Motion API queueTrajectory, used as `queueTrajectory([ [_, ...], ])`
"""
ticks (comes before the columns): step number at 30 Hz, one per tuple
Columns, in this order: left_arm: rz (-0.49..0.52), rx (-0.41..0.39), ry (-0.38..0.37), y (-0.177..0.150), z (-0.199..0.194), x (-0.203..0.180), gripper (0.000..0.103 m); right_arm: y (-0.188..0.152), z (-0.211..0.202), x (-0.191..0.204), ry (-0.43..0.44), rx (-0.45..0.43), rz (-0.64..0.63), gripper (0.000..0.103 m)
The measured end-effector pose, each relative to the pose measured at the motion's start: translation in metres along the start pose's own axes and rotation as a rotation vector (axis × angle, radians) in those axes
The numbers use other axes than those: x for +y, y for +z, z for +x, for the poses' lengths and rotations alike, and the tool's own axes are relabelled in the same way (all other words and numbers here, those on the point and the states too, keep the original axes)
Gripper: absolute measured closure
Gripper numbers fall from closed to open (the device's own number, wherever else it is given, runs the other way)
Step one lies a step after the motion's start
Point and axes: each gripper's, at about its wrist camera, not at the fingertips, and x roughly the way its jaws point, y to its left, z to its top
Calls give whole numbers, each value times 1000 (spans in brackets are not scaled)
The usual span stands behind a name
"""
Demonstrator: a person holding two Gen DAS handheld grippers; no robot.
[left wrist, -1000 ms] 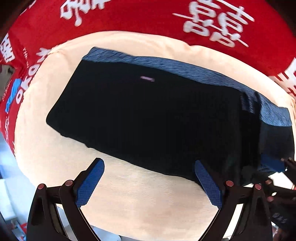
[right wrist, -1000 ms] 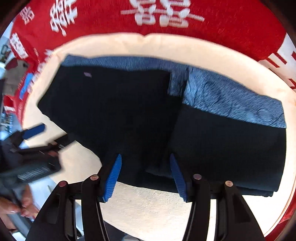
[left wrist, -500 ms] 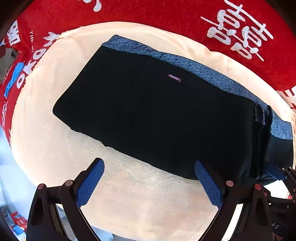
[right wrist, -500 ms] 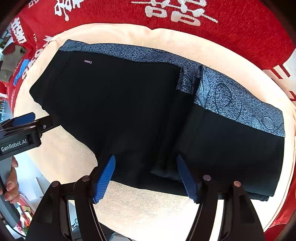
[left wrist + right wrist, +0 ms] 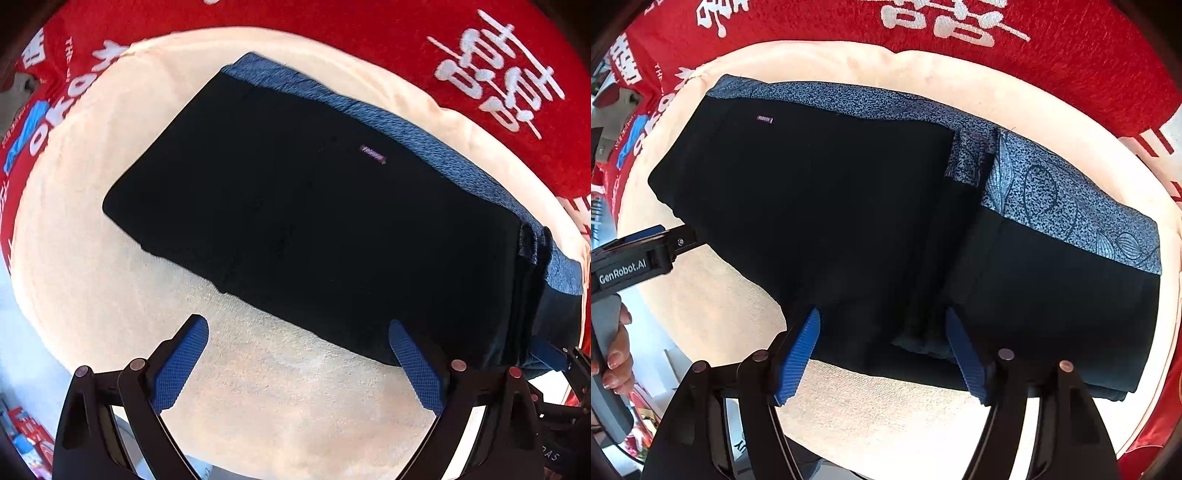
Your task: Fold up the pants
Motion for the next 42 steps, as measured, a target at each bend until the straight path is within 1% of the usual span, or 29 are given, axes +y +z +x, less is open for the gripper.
queueTrajectory([
  [5,-41,-18,18,5,1,21,4,0,3,2,-3,-3,-8,26],
  [6,-49,-25,14,7,1,25,4,0,3,3,-4,-3,-9,26],
  [8,-75,-58,-19,12,-1,36,4,-1,4,4,-4,-3,-8,25],
  [10,-115,-100,-80,16,-4,49,4,-1,4,4,-4,-2,-9,25],
  [12,-188,-134,-179,19,-3,68,4,-1,5,6,-4,-1,-12,25],
  [13,-212,-141,-214,19,-2,73,4,-1,5,6,-4,-1,-13,25],
  [15,-281,-144,-298,18,4,87,4,-1,6,7,-2,-1,-12,25],
  [16,-325,-136,-374,17,11,96,4,-1,6,6,-1,-1,-12,25],
  [17,-369,-124,-434,15,18,103,4,-1,6,7,-1,-2,-11,25],
  [18,-407,-118,-475,14,23,108,4,-1,6,7,-1,-3,-11,25],
  [19,-425,-133,-501,12,25,109,4,0,5,7,-2,-4,-12,25],
  [21,-425,-159,-526,16,21,110,4,-1,6,7,-5,-4,-15,25],
  [24,-416,-172,-552,28,17,107,4,-1,6,7,-6,-5,-15,25],
  [27,-432,-163,-576,41,8,100,4,-2,5,7,-2,-6,-14,25],
  [29,-427,-194,-606,48,-2,95,4,-2,5,5,5,-7,-11,25],
  [30,-413,-203,-597,52,-4,92,4,-1,3,2,9,-9,-9,25],
  [31,-397,-195,-555,56,0,89,4,-3,3,0,10,-10,-8,25],
  [32,-389,-150,-481,59,11,85,4,-3,4,0,10,-9,-9,25],
  [33,-370,-144,-447,62,15,80,4,-2,4,1,8,-7,-11,25],
  [35,-346,-160,-397,65,11,72,4,-1,3,1,10,-3,-13,25],
  [36,-333,-149,-344,67,11,66,8,-1,1,0,13,0,-11,25],
  [37,-334,-148,-317,67,11,65,11,0,0,-1,18,5,-9,25],
  [38,-334,-153,-280,67,10,64,23,2,-4,-3,24,9,-7,25],
  [39,-319,-163,-239,67,7,61,31,5,-10,-5,37,10,-2,25],
  [40,-302,-169,-214,66,5,62,47,9,-17,-7,56,5,4,25],
  [41,-269,-180,-177,64,3,62,57,13,-26,-10,71,-4,9,25],
  [42,-213,-201,-140,63,-1,57,61,20,-37,-13,90,-23,18,25],
])
